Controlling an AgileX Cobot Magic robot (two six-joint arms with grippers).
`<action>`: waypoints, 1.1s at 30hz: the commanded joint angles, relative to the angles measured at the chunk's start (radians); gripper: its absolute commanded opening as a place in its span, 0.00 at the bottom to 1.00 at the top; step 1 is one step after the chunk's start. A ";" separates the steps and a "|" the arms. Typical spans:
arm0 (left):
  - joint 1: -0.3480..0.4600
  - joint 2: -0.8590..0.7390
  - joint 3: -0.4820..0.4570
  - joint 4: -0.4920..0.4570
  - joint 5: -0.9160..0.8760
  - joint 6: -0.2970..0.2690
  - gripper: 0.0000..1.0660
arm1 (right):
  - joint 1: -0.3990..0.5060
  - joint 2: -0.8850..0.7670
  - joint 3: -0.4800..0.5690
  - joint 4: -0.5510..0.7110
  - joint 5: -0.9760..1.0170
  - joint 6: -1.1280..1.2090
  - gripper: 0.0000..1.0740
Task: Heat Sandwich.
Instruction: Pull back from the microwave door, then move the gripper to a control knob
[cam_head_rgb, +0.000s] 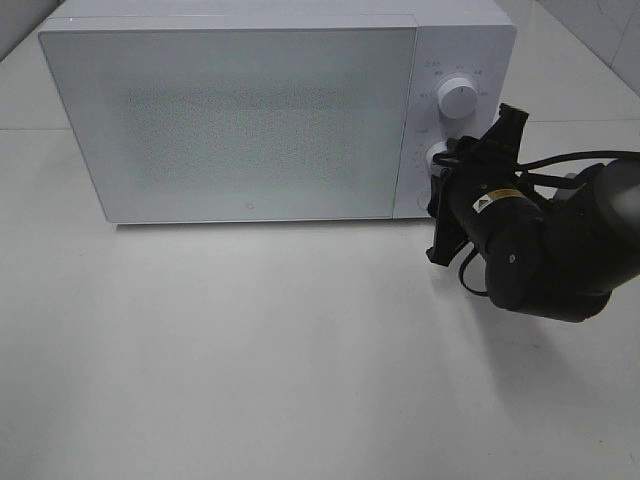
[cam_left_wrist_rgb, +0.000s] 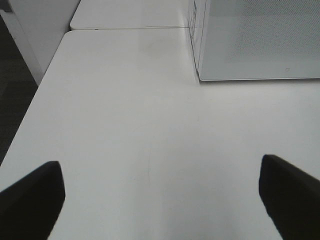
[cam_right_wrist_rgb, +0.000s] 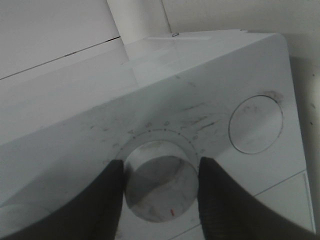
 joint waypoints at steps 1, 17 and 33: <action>0.000 -0.026 0.003 -0.005 -0.008 0.000 0.94 | -0.023 -0.021 -0.012 0.136 -0.206 0.009 0.11; 0.000 -0.026 0.003 -0.005 -0.008 0.000 0.94 | -0.023 -0.021 -0.012 0.042 -0.208 -0.004 0.21; 0.000 -0.026 0.003 -0.005 -0.008 0.000 0.94 | -0.023 -0.021 -0.010 -0.010 -0.216 -0.005 0.59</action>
